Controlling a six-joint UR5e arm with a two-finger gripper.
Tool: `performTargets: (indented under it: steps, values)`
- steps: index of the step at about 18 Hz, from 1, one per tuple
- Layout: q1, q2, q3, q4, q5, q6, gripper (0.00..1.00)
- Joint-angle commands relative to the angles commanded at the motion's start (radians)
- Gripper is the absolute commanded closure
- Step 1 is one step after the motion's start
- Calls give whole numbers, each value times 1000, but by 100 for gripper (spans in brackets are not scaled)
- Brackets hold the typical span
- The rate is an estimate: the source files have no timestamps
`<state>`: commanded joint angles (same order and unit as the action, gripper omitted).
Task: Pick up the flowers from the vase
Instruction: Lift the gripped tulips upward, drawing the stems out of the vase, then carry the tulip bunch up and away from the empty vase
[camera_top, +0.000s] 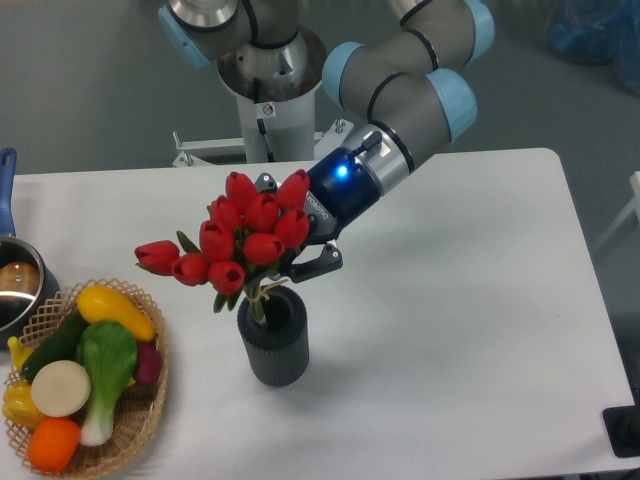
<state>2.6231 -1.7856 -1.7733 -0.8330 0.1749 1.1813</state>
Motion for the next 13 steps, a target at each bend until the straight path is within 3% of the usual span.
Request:
performTargets:
  steps: [13]
  values:
    - [46, 47, 58, 0, 2, -130, 59]
